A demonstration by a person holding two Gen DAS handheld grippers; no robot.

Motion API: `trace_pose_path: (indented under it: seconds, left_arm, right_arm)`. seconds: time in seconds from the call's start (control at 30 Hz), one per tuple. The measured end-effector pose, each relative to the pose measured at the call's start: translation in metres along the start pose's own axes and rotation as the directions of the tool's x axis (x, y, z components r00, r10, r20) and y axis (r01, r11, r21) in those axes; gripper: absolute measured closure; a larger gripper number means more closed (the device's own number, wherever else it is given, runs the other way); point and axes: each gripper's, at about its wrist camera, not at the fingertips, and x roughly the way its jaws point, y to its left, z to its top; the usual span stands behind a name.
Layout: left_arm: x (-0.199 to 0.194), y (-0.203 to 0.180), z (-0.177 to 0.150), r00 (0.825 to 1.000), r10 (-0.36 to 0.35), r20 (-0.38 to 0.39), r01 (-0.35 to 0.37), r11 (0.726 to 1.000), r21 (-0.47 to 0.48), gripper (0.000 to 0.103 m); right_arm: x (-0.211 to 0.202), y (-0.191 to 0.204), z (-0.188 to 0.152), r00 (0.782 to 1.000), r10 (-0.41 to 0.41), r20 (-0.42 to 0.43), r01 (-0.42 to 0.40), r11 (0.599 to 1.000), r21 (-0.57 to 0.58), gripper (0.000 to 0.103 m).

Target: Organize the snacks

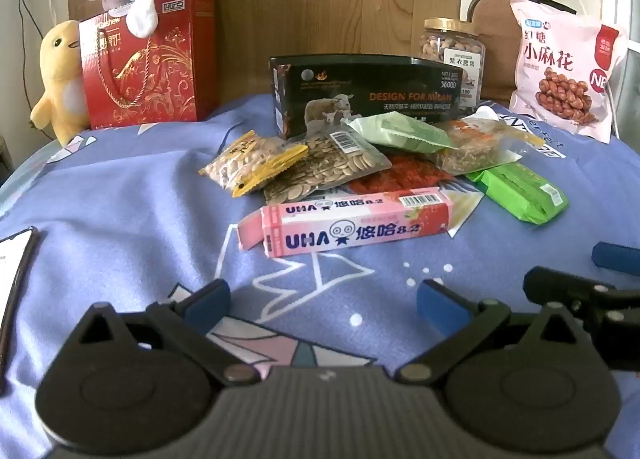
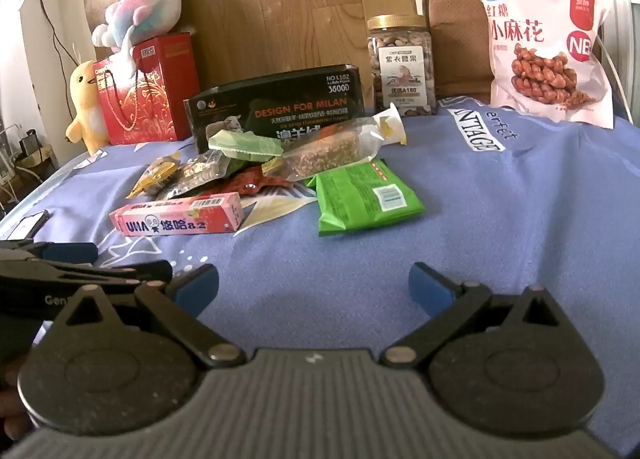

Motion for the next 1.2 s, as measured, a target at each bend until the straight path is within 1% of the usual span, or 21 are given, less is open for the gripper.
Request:
trace_pose_path:
  seconds: [0.2,0.6,1.2]
  left_arm:
    - [-0.0004,0.0000,-0.0001,1.000,-0.001,-0.004,0.001,1.000,-0.004,0.000]
    - [-0.0015,-0.0023,-0.0016,1.000,0.021,-0.009,-0.021,1.000,-0.003,0.000]
    - [-0.0067,-0.0009,-0.0036,1.000,0.001,0.003,-0.001,1.000,0.006,0.000]
  right_arm:
    - [-0.0003,0.0000,-0.0003,1.000,0.002,0.001,-0.002,1.000,0.004,0.000]
    - [0.0002,0.0004,-0.0004,1.000,0.002,0.000,-0.002,1.000,0.002,0.000]
    - [0.0003,0.0013,0.0000,1.000,0.001,-0.002,-0.001,1.000,-0.001,0.000]
